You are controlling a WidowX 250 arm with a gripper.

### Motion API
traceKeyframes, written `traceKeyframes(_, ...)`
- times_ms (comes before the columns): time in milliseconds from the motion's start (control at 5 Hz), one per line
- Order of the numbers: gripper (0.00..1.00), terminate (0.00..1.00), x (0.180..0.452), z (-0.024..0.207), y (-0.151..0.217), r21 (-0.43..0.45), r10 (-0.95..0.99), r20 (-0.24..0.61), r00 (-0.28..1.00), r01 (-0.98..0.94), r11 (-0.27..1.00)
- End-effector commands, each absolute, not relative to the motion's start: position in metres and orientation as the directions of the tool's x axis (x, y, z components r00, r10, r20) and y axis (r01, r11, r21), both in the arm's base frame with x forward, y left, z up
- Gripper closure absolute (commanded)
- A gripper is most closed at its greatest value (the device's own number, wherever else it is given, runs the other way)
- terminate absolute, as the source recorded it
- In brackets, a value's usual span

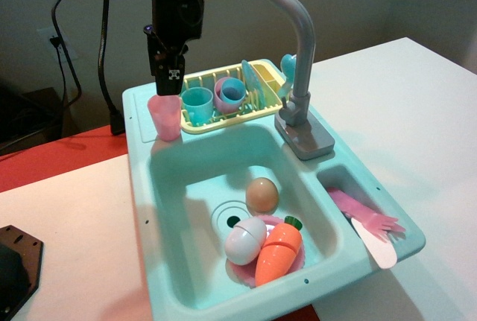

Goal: Put cup from counter to sink

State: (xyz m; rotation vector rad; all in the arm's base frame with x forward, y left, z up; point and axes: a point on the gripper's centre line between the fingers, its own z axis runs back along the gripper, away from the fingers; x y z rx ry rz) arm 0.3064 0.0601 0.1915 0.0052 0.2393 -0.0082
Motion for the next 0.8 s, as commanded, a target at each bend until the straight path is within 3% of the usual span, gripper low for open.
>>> traceKeyframes(0, 0.00, 0.00, 0.306, 0.191, 0.060, 0.004, -0.007, -0.237, 0.971, 0.009, 1.000)
traceKeyframes(600, 0.00, 0.00, 0.297, 0.179, 0.095, 0.033, 0.026, -0.263, 0.964, -0.018, 0.999)
